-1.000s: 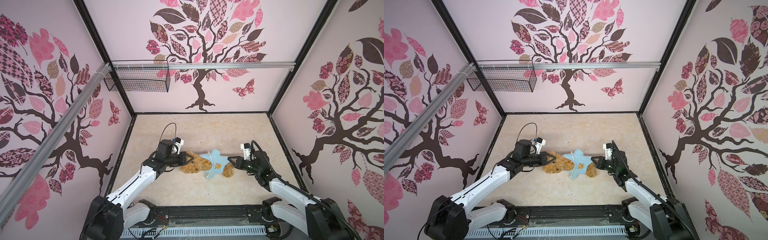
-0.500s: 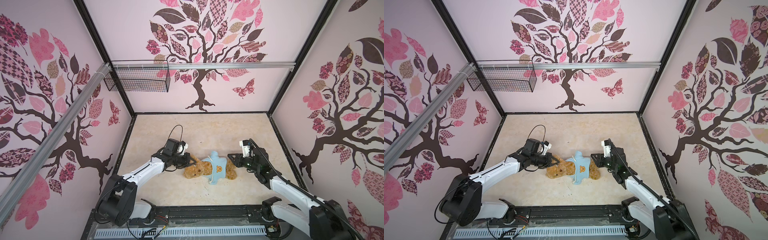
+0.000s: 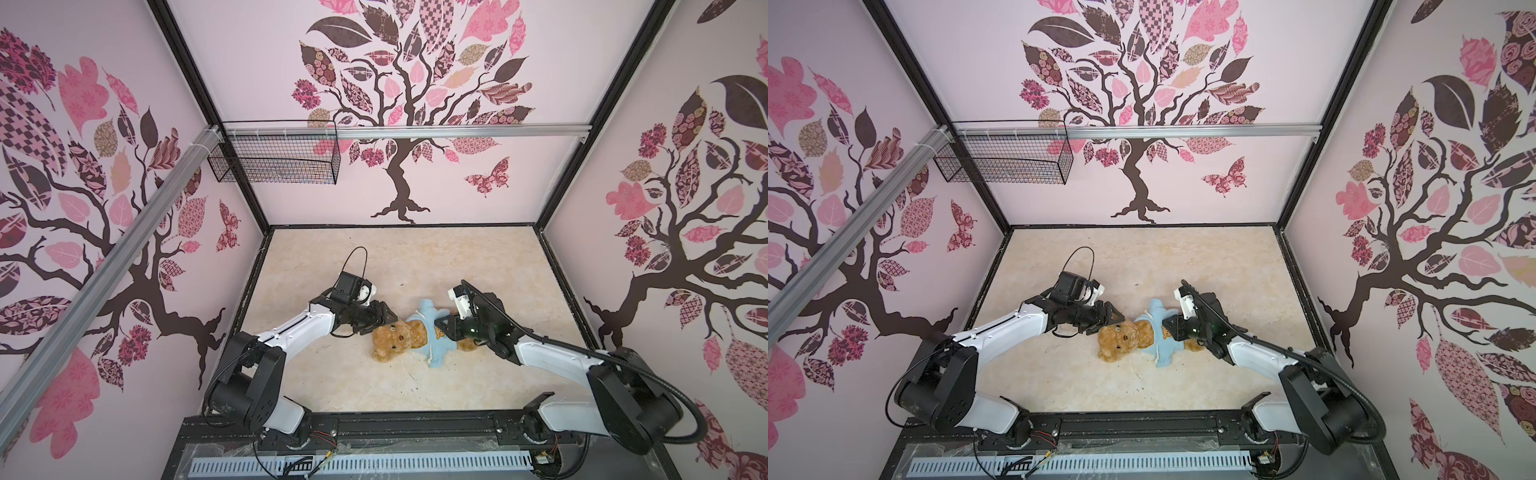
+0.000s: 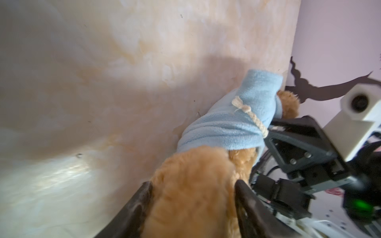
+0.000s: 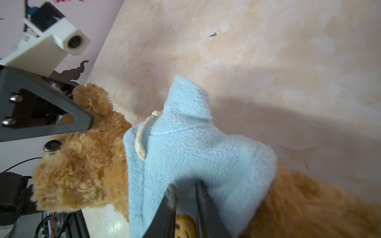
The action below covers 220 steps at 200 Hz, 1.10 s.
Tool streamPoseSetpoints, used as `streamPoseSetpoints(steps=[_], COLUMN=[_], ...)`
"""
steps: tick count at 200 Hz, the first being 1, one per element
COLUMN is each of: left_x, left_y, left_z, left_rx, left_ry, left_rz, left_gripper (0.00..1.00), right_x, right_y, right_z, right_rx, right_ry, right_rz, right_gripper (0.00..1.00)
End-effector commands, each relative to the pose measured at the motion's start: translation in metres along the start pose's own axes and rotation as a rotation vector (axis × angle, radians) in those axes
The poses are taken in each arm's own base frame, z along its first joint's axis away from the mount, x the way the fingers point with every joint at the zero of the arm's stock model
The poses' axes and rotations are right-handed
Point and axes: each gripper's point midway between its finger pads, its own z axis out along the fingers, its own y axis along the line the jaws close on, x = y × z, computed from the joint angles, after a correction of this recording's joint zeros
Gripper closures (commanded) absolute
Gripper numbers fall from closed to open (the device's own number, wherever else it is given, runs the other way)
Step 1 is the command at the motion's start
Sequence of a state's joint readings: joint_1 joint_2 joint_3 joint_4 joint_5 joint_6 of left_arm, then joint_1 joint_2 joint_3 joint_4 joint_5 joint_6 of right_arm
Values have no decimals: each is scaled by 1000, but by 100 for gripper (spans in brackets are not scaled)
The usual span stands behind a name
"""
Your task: Dress the teddy bear
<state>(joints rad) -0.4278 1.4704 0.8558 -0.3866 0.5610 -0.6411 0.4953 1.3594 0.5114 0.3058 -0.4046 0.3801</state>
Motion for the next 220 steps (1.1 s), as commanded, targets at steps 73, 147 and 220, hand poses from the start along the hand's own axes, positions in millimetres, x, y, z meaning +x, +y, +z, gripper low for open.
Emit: streamPoseSetpoints(steps=[73, 147, 220], left_x=[6, 9, -31], left_y=[6, -20, -8], left_z=[-77, -23, 4], left_rx=[-317, -187, -336], left_ry=[-398, -292, -303], left_rz=[286, 342, 313], left_gripper=[3, 5, 20], right_x=[-19, -21, -27], right_y=[-49, -49, -40], right_z=[66, 65, 61], right_rx=[-38, -36, -69], right_ry=[96, 112, 111], right_rz=[226, 199, 179], right_gripper=[91, 91, 91])
